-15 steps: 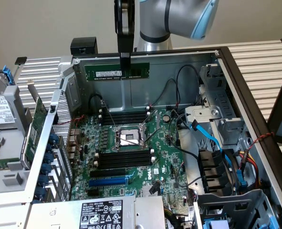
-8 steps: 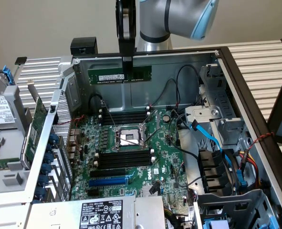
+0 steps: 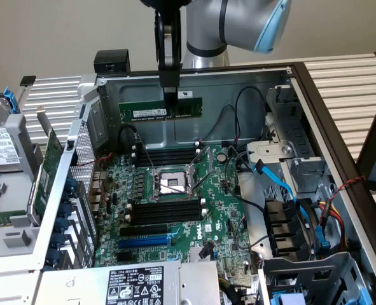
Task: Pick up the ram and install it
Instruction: 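Insert the ram into the slot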
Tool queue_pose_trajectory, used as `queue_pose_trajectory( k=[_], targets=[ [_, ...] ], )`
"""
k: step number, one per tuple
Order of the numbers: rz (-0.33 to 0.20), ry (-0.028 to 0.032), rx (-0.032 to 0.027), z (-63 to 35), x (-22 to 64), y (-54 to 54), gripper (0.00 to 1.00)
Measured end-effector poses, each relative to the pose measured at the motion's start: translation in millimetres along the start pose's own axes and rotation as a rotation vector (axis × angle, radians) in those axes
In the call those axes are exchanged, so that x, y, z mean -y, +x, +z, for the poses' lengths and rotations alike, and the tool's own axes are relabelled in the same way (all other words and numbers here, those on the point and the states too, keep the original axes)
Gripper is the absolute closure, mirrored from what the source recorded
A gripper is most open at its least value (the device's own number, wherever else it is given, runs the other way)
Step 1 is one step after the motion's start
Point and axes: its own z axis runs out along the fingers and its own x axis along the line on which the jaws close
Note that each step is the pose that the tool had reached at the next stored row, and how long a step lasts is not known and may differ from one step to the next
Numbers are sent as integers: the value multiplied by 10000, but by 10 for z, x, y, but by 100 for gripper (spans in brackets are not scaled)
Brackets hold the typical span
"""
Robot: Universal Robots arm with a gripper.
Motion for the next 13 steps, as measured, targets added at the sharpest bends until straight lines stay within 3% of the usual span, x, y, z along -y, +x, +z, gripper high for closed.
queue_pose_trajectory(
  k=[6, 10, 13],
  targets=[
    [29, 2, 12, 110, -6, 4, 88],
    [27, -6, 154, 164, -5, 14, 88],
    [26, -4, 159, 179, -3, 36, 88]
  ],
)
